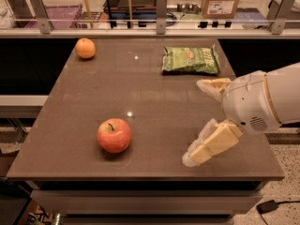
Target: Move apple near orange
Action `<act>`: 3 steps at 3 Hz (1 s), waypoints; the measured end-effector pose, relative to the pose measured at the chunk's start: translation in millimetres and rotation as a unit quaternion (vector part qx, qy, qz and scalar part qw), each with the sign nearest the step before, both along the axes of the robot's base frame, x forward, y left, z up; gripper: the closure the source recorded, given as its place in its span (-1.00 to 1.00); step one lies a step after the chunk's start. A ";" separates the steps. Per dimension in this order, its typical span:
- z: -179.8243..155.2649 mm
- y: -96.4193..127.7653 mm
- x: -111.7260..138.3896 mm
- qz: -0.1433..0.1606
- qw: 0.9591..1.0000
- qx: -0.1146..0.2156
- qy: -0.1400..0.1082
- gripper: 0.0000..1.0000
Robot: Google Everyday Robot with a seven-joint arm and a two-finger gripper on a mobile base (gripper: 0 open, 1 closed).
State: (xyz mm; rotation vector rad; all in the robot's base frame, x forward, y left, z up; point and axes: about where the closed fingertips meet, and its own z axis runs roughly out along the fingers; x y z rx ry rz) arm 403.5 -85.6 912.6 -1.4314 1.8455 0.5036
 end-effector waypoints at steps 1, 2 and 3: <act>-6.6 9.5 3.1 0.012 1.000 -0.001 0.005 -1.00; -19.1 24.4 5.7 0.028 0.999 0.015 0.005 -1.00; -24.3 43.4 6.1 0.040 0.999 0.036 -0.005 -1.00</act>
Offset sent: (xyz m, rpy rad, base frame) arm 0.0110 0.0424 -0.0380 0.0847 0.0139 0.0962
